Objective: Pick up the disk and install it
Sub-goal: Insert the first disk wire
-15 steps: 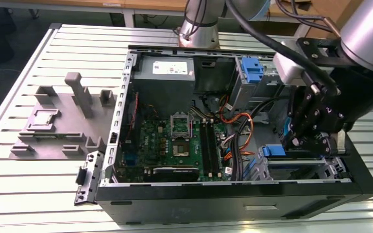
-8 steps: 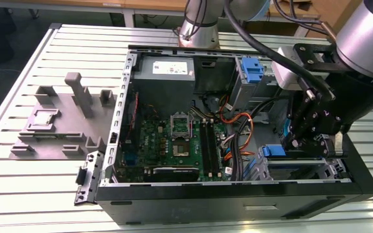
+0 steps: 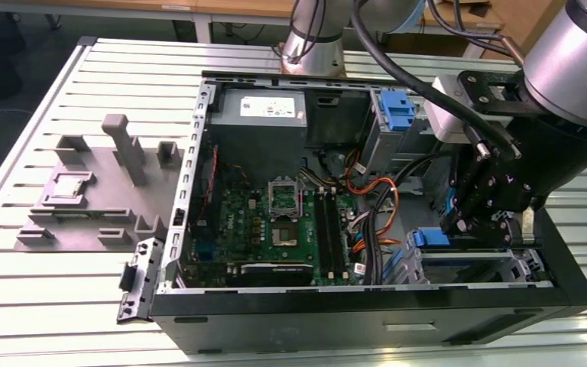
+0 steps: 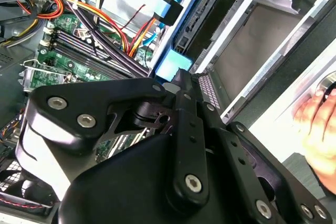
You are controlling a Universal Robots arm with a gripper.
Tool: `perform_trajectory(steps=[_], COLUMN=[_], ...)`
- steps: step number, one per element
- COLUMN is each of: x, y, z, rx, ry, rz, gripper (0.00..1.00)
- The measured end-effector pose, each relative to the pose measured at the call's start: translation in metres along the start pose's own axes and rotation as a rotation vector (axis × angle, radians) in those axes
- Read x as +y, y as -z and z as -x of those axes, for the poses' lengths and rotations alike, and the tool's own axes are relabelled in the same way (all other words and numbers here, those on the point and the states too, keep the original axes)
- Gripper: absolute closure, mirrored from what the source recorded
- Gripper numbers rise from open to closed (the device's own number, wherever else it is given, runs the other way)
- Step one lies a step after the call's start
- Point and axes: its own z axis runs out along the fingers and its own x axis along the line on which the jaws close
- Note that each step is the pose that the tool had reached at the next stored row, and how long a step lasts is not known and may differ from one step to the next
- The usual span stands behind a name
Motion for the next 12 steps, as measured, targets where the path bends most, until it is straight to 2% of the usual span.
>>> perform_trajectory(steps=[8, 12], x=[-0.0004, -0.0075], y=[-0.0002, -0.0005], z=[0.0000, 0.0002], rx=[-0.0001, 0.0000], ry=[0.000, 0.000], rz=[0.0000, 0.0000], gripper=[0.88, 0.88])
